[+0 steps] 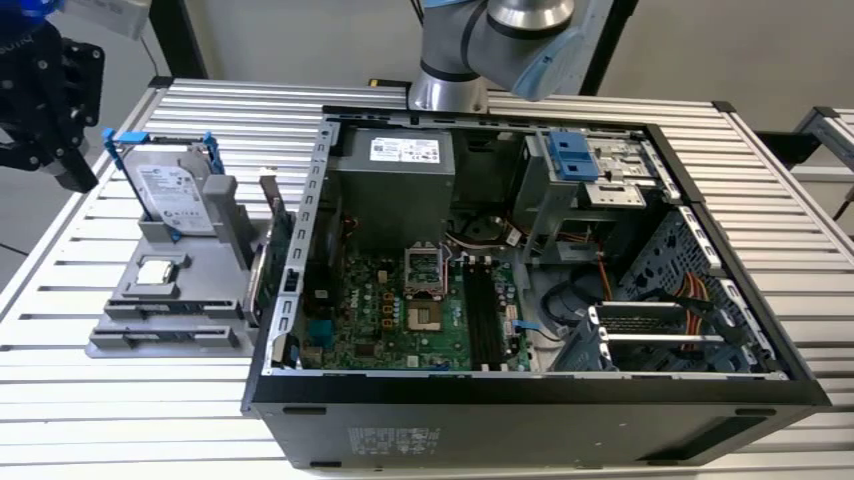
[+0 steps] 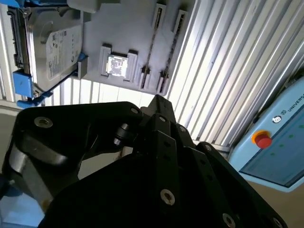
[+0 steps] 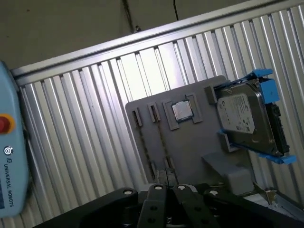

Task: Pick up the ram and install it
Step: 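Pick up the ram and move it above insertion slot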

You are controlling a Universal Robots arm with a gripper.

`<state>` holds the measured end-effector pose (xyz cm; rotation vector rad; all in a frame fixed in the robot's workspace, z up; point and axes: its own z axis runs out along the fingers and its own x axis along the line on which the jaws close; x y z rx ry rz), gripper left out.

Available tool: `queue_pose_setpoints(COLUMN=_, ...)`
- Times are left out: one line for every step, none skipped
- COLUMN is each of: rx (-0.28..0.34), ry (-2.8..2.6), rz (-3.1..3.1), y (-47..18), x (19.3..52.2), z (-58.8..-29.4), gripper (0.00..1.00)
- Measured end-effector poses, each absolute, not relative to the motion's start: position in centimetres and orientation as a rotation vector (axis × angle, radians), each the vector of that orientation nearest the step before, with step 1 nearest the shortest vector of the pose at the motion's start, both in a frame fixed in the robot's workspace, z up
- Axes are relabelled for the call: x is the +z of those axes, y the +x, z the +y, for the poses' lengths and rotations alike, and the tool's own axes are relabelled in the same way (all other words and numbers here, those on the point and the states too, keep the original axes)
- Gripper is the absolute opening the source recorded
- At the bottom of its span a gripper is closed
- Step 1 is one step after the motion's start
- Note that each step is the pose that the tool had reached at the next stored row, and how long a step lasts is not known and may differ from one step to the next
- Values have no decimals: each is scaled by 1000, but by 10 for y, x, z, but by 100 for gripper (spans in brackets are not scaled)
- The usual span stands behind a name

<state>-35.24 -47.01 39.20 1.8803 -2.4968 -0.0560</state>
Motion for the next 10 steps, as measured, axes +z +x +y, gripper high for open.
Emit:
queue_pose_setpoints(rx=-56, ry=1901, rz=-2481, y=-352, x=392, z=-470, gripper=0)
queue_pose_setpoints(rx=-56, ry=1923, rz=-2463, y=-352, x=392, z=-470, gripper=0)
queue_pose_setpoints(rx=-55, ry=1943, rz=-2447, y=-352, x=392, z=-470, gripper=0)
queue_pose_setpoints(rx=-55, ry=1964, rz=-2430, y=-352, x=392, z=-470, gripper=0)
queue_pose_setpoints(rx=-55, ry=1984, rz=-2413, y=-352, x=392, z=-470, gripper=0)
queue_pose_setpoints(rx=-55, ry=2004, rz=-2397, y=-352, x=392, z=-470, gripper=0)
queue_pose_setpoints(rx=-54, ry=2023, rz=-2380, y=-352, x=392, z=-470, gripper=0)
queue_pose_setpoints(rx=-54, ry=2042, rz=-2363, y=-352, x=392, z=-470, gripper=0)
queue_pose_setpoints(rx=-54, ry=2061, rz=-2347, y=-352, x=392, z=-470, gripper=0)
queue_pose_setpoints(rx=-54, ry=2079, rz=-2330, y=-352, x=392, z=-470, gripper=0)
